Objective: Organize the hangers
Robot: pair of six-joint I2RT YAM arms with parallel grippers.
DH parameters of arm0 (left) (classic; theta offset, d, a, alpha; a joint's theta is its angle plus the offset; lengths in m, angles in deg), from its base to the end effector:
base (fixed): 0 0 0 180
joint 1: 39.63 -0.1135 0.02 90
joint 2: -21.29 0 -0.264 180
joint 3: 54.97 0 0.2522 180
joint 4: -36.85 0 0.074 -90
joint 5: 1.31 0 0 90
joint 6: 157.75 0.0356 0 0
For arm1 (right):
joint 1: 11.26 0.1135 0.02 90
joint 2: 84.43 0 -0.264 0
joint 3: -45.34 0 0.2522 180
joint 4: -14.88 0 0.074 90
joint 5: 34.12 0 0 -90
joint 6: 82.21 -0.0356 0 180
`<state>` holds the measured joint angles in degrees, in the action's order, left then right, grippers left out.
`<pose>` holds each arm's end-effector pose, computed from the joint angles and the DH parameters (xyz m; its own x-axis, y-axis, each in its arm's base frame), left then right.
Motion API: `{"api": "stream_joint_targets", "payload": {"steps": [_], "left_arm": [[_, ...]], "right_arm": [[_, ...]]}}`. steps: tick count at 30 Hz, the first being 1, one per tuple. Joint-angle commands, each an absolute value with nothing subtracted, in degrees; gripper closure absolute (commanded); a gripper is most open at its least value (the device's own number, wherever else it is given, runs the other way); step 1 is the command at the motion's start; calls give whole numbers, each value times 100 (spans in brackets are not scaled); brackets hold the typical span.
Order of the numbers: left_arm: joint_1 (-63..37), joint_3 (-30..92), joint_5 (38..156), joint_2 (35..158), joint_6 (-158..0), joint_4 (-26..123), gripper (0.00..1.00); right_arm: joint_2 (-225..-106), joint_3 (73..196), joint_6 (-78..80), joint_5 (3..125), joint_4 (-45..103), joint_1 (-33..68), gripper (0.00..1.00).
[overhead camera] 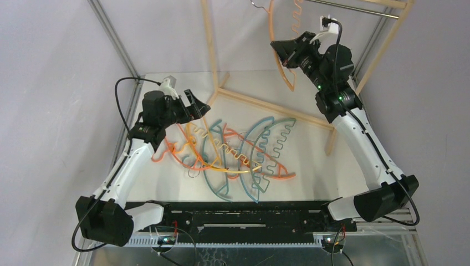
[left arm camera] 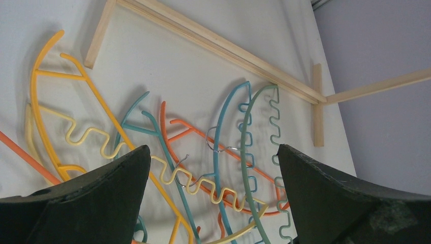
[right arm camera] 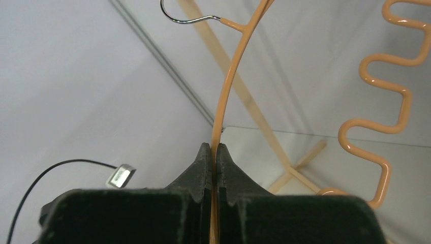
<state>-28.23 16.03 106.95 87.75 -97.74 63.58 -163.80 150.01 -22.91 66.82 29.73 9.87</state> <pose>0.2583 -0.0635 0.3348 -0.5566 -0.3720 -0.7428 0.2238 0.7939 -0.5653 0.2834 0.1168 0.5005 -0.1241 0.4894 -0.8632 -0.5404 0.6962 0.4725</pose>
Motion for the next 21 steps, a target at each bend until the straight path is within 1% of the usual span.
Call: {"api": "stream_joint_targets", "payload": {"steps": [1,13,21], "left_arm": [[-2800,2031,10777,8796,-9685,6230,0],[-2802,2120,10847,8984,-9690,6221,0],[-2796,2013,10854,8967,-9684,6213,0]], "right_arm": [[-16276,15127,-2132,6440,2419,756,100],[-16014,14649,-2300,5988,2234,546,100],[-15675,13952,-2332,5569,2425,280,100]]}}
